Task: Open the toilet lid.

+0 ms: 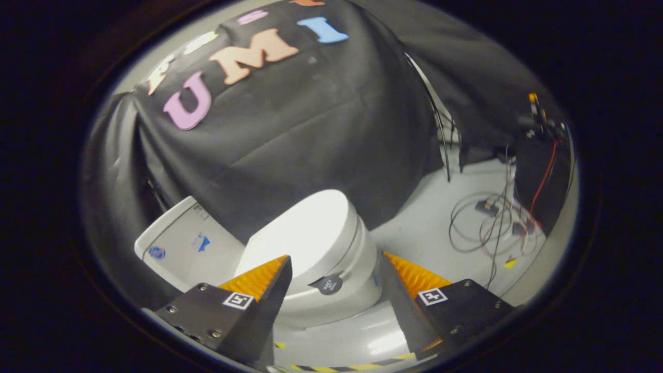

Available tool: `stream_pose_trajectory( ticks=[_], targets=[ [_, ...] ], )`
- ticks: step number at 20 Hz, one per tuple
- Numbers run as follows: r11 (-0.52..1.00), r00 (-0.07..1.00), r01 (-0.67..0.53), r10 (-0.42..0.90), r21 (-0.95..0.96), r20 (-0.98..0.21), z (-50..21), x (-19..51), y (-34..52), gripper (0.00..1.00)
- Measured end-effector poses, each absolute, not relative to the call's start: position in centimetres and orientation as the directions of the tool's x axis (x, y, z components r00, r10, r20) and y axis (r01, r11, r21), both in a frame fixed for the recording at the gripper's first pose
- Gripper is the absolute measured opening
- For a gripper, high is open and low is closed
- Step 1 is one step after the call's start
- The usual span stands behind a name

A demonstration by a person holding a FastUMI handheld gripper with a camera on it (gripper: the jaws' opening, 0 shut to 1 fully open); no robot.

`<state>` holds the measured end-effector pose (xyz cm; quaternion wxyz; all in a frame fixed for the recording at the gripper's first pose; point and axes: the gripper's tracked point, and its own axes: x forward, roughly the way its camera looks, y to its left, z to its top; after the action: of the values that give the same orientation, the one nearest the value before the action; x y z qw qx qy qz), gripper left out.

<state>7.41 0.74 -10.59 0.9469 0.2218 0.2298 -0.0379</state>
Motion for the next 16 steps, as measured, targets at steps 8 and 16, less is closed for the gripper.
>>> stream_pose_trajectory(
  ticks=[8,16],
  targets=[
    [0.830,0.745,0.335,0.057,0.447,-0.665,-17.5,8.3,1.6,0.98],
    [0.685,0.691,0.437,0.159,0.582,-0.706,-20.7,10.9,3.8,0.97]
  ],
)
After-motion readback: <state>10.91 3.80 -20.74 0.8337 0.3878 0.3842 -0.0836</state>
